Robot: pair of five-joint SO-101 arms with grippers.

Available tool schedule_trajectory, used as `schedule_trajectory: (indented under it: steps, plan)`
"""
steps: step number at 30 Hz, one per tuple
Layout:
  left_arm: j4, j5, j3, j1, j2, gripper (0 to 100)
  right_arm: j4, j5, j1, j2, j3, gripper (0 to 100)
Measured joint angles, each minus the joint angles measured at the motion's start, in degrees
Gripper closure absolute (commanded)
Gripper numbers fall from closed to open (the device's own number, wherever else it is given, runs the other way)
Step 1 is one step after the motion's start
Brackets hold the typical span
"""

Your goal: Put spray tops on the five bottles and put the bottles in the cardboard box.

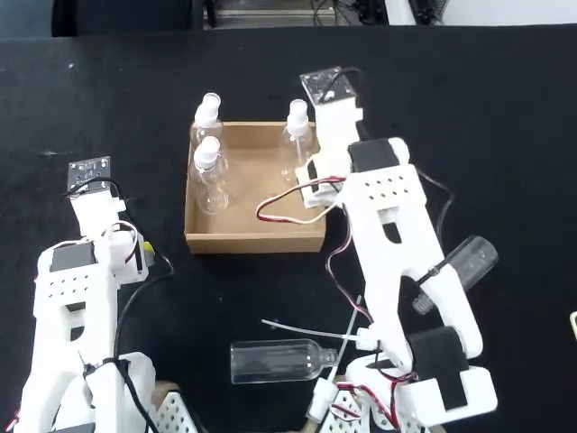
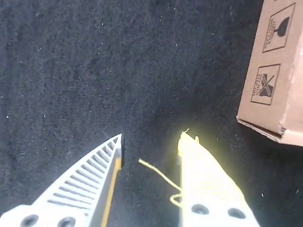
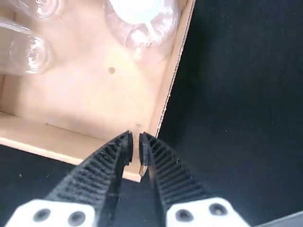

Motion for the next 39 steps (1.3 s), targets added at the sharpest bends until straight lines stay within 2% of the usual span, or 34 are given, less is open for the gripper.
schedule_trajectory:
  steps: [8,19,25,32,39]
  plan:
    - [0.0,0.0,0.0,0.0,0.0,82,-12.0,-1.7,0.0,0.0,10.6,98.8]
    - [0.0,0.0,0.0,0.0,0.0,82,-23.8,-4.7,-2.4,0.0,16.5,98.8]
    - [0.0,0.0,0.0,0.0,0.0,82,-26.8,-5.1,-2.8,2.5,16.7,98.8]
    - [0.0,0.0,0.0,0.0,0.0,82,-32.0,-11.2,-2.8,7.5,16.7,98.8]
    - [0.0,0.0,0.0,0.0,0.0,82,-32.6,-11.6,-2.8,8.4,16.7,98.8]
